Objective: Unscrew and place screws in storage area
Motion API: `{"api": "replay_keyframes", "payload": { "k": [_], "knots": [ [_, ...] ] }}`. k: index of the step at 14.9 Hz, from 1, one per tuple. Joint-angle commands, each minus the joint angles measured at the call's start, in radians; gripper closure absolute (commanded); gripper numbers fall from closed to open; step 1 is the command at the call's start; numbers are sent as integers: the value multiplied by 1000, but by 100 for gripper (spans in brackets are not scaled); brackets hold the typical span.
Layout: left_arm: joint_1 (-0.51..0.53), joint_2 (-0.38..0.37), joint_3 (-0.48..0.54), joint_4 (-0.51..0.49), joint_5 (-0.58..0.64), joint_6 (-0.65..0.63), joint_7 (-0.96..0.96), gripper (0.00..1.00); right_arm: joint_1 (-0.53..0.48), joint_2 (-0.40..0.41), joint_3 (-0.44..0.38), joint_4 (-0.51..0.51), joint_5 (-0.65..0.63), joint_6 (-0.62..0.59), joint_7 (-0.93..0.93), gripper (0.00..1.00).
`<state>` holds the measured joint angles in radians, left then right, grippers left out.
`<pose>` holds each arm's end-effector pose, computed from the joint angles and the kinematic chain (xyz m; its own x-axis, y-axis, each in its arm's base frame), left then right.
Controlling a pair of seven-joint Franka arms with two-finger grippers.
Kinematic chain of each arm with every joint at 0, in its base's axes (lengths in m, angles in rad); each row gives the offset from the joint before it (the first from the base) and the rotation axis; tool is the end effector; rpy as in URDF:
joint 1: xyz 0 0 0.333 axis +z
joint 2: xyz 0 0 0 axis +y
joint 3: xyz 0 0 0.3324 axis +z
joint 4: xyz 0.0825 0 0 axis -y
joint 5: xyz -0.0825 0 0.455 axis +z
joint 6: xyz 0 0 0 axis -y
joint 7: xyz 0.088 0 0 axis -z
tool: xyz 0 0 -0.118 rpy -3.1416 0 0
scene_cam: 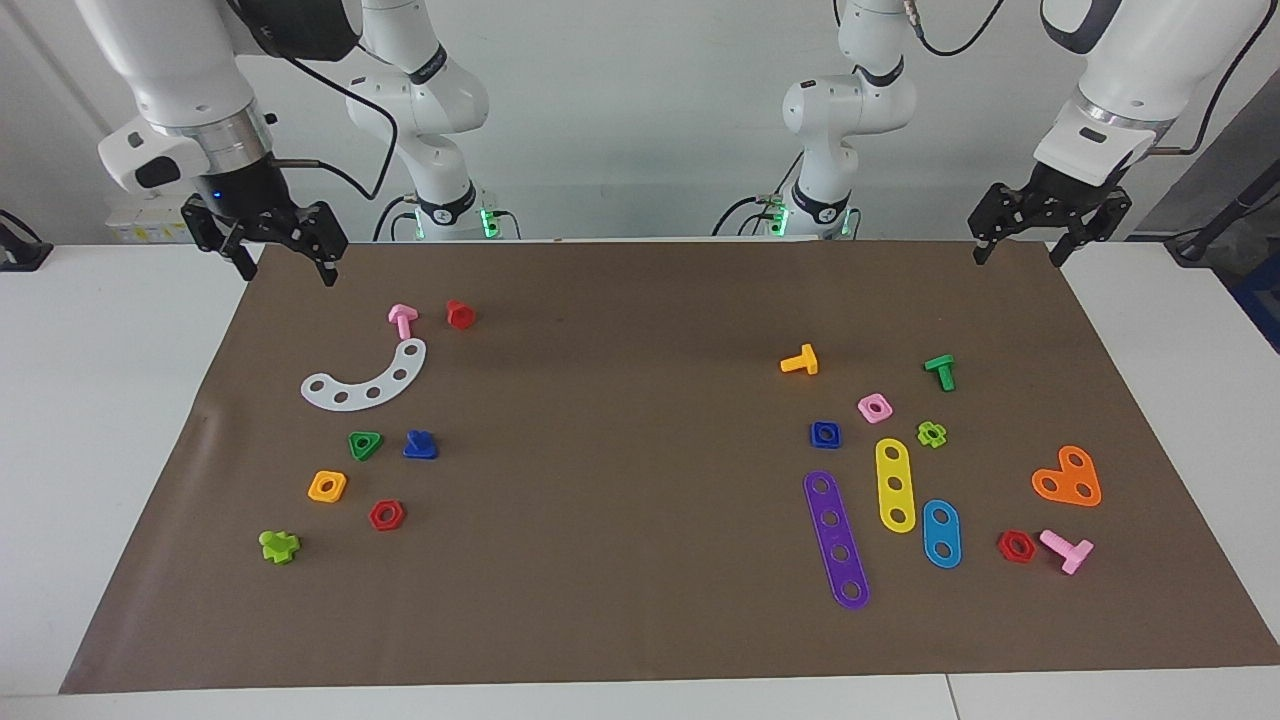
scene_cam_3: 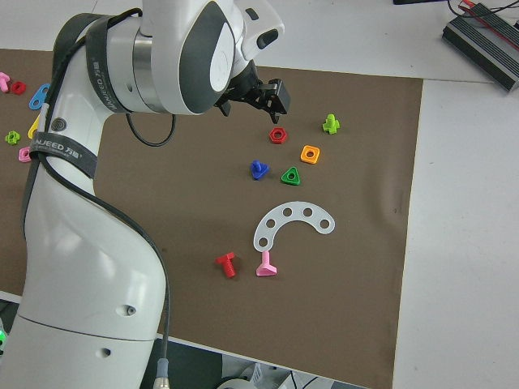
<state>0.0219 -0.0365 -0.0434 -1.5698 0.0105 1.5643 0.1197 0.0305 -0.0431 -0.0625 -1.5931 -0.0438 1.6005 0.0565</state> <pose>0.6134 -0.0124 0.6525 0.9896 -0.1407 0.0293 -0.1403 -0.9900 -0.0157 0.6147 -0.0255 0.6472 0.9948 -0.0871 0.0526 -0.0891 -0.9953 0.0382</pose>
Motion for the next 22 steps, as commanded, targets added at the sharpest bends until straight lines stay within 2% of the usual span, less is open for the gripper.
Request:
{"api": "replay_keyframes", "payload": {
  "k": [1,8,11,15,22],
  "knots": [
    [10,-26,-7,-30,14,-3,-9,0,-18,-14,6,4,24,-21,-38,0],
    [10,-26,-7,-30,14,-3,-9,0,-4,-14,12,2,24,-13,-29,0],
    [10,-26,-7,-30,14,-3,-9,0,-1,-15,21,5,63,-83,3,0],
    [10,-26,-7,-30,14,-3,-9,0,-1,-17,21,-13,65,-48,2,0],
    [10,-26,-7,-30,13,-3,-9,0,-1,-20,21,-11,56,-60,6,0]
  ]
}}
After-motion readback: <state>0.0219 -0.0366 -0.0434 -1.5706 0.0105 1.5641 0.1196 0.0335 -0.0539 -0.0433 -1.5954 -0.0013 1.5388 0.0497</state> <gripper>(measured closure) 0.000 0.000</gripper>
